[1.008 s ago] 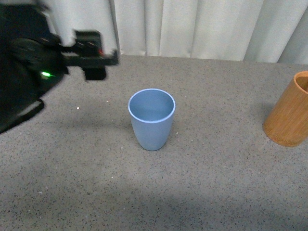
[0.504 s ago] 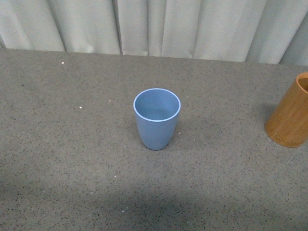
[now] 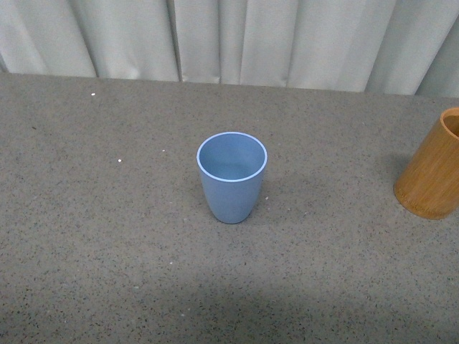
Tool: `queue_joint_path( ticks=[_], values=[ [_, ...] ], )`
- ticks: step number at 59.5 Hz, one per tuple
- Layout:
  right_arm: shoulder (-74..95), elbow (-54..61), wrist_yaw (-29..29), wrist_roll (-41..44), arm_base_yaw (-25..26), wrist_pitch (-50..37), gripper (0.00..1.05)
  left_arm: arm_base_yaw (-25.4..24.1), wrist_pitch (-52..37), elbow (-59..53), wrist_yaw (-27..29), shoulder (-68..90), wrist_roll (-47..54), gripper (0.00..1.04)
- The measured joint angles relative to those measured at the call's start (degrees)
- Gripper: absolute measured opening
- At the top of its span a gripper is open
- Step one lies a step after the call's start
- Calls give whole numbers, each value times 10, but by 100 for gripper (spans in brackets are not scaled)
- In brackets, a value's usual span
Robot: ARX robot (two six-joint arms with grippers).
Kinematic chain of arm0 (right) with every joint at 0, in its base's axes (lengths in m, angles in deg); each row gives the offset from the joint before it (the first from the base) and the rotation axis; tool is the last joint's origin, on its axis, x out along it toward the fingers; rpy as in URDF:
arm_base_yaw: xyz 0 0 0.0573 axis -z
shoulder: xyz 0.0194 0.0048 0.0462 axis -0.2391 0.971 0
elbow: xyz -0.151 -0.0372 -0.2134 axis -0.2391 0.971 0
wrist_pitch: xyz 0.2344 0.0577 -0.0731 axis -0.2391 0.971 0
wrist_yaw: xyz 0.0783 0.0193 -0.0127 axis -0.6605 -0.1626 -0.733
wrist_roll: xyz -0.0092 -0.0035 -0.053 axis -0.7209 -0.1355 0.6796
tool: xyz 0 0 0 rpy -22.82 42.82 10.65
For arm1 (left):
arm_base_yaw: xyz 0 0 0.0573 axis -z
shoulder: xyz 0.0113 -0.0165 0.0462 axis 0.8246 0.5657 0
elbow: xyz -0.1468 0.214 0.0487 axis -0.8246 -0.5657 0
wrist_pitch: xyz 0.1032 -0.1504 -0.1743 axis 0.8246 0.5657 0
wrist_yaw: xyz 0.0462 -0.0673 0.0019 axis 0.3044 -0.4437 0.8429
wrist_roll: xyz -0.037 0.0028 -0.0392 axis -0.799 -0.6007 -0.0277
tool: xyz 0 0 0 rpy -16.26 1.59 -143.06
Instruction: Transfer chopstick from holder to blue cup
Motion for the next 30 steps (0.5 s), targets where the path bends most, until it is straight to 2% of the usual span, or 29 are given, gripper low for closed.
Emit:
queue_joint_path(
  ticks=[11,13,14,15,16,21,24,30],
  values=[
    [0,0,0,0,0,0,95,-1,2,1,-5,1,0,4],
    [0,0,0,0,0,0,95,-18,33,11,-66,16,-31,8],
    [0,0,0,0,0,0,95,-37,67,24,-119,35,-54,12],
    [0,0,0,0,0,0,95,-46,84,31,-132,47,-61,14],
    [0,0,1,0,0,0,95,-64,113,43,-195,71,-93,17],
    [0,0,0,0,0,0,95,-103,176,59,-333,130,-188,31],
    [0,0,1,0,0,0,95,-106,182,59,-379,136,-231,40],
    [0,0,2,0,0,0,95,-108,182,63,-392,136,-267,58]
  ],
)
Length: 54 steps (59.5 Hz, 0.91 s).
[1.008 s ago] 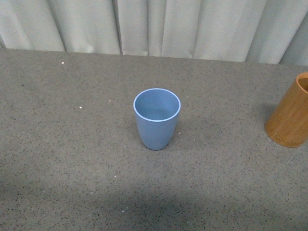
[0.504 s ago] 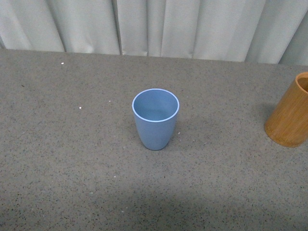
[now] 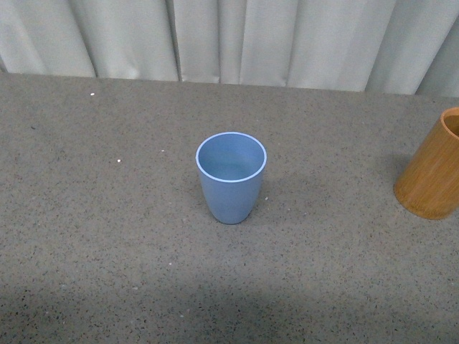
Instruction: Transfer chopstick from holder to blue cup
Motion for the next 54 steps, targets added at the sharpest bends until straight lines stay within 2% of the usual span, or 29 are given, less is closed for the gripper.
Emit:
queue_joint_path(
  ticks=[14,15,17,22,27,36,40,45,47,54],
  values=[
    [0,0,-2,0,0,0,95,-1,0,1,1,0,-20,99],
    [0,0,-2,0,0,0,95,8,-12,-3,26,-10,-9,98],
    [0,0,-2,0,0,0,95,40,-73,-29,136,-44,30,91],
    [0,0,0,0,0,0,95,94,-158,-62,299,-119,142,77],
    [0,0,-1,0,0,0,95,103,-179,-62,381,-137,206,63],
    [0,0,-2,0,0,0,95,106,-179,-62,392,-138,249,38],
    [0,0,-2,0,0,0,95,106,-179,-62,392,-138,258,20],
    [0,0,-2,0,0,0,95,106,-179,-62,392,-138,261,5],
    [0,0,-2,0,0,0,95,106,-179,-62,392,-138,261,7],
    [0,0,-2,0,0,0,95,106,-179,-62,392,-138,263,32]
  ],
)
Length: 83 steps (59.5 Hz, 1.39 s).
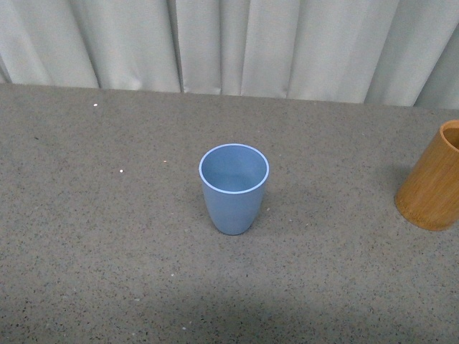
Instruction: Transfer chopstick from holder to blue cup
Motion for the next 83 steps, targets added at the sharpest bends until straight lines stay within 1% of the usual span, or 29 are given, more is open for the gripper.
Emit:
queue_joint_path(
  ticks=[2,5,10,11,12,13,15,16,17,19,20,21,22,24,26,29,33,35,42,58,69,83],
  values=[
    [0,0,0,0,0,0,95,0,0,0,0,0,1,39],
    [0,0,0,0,0,0,95,0,0,0,0,0,2,53],
    [1,0,2,0,-1,-2,95,0,0,0,0,0,3,73],
    [6,1,23,6,-6,-8,95,0,0,0,0,0,3,75],
    [23,2,85,17,-22,-41,95,0,0,0,0,0,3,78],
    [35,2,121,22,-34,-62,95,0,0,0,0,0,3,80],
    [94,1,275,33,-82,-153,95,0,0,0,0,0,3,87],
    [110,1,310,34,-92,-173,95,0,0,0,1,0,3,89],
    [138,0,358,34,-108,-204,95,0,0,0,1,0,3,93],
    [178,-1,455,29,-119,-225,95,0,0,0,0,0,3,98],
    [201,-3,496,21,-118,-224,95,0,0,0,0,0,3,100],
    [212,-5,515,19,-117,-221,95,0,0,0,0,0,4,100],
    [239,-10,554,5,-109,-210,95,0,0,0,0,0,4,99],
    [266,-15,568,-8,-97,-201,95,0,0,0,0,0,4,98],
    [297,-25,566,-29,-80,-188,95,0,0,0,0,0,4,98],
    [348,-42,536,-64,-53,-185,95,0,0,0,-1,0,5,98],
    [418,-72,487,-87,-29,-212,95,0,0,0,0,0,5,98],
    [447,-86,471,-91,-22,-226,95,0,0,0,-1,0,5,98],
    [549,-145,406,-107,-11,-241,95,0,0,0,0,0,5,98],
    [694,-275,286,-164,3,-192,95,0,0,0,0,0,5,98],
    [755,-330,229,-205,9,-170,95,0,0,0,0,0,5,98],
    [833,-374,204,-218,3,-164,95,0,0,0,0,0,5,98]
  ],
)
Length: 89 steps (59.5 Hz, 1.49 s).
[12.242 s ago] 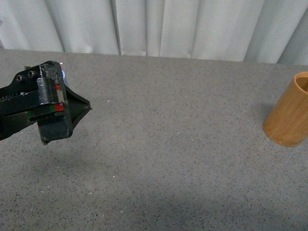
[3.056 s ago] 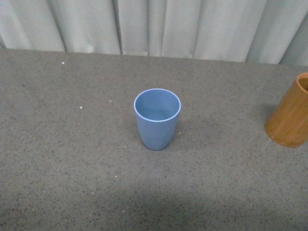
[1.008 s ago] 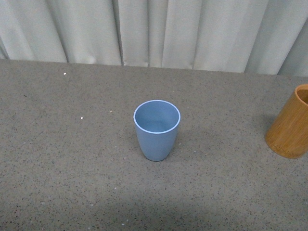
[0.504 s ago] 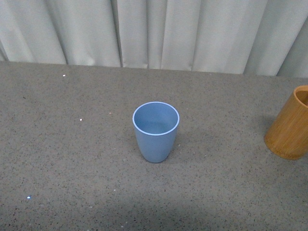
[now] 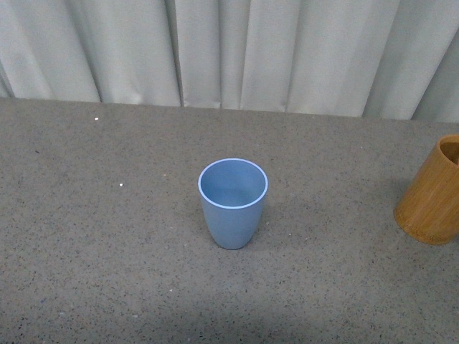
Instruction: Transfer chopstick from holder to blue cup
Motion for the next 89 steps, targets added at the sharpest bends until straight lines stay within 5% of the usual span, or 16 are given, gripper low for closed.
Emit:
queue_joint_path(
  ticks=[82,89],
  values=[
    [252,-193,-26,3,-3,16,95,0,0,0,0,0,0,98],
    [264,-202,-22,3,-3,21,79,0,0,0,0,0,0,98]
  ],
)
